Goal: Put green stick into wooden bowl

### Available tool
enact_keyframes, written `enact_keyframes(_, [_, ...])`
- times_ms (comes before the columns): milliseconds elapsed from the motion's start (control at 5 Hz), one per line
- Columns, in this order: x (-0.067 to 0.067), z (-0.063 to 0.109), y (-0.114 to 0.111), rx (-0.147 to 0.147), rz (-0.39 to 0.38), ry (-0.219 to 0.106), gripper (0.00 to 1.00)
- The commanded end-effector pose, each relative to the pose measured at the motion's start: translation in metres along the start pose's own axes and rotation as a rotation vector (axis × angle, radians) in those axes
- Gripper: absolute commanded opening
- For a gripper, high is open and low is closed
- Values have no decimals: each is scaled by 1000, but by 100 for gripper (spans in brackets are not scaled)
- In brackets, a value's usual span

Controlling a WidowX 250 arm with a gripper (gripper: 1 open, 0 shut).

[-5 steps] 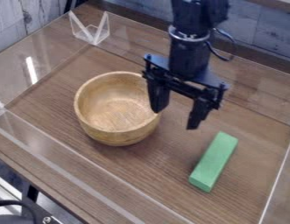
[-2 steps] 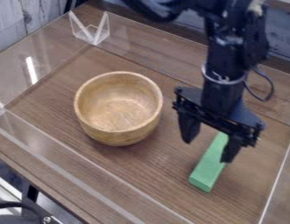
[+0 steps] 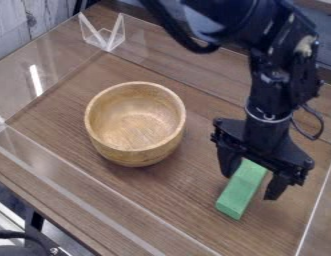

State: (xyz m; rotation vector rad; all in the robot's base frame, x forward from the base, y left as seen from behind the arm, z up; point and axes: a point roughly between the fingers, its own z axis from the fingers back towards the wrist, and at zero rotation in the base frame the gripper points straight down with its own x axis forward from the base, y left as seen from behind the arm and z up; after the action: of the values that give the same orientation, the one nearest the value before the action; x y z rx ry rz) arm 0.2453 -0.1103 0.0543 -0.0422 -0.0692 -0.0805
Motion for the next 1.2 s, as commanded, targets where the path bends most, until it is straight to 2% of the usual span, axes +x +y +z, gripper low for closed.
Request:
enact_keyframes(0, [8, 2, -1, -4, -7, -47, 100])
enact_keyframes(200, [10, 1, 3, 5, -4, -60, 100])
enact_keyframes(1000, [12, 4, 9, 7, 3, -87, 100])
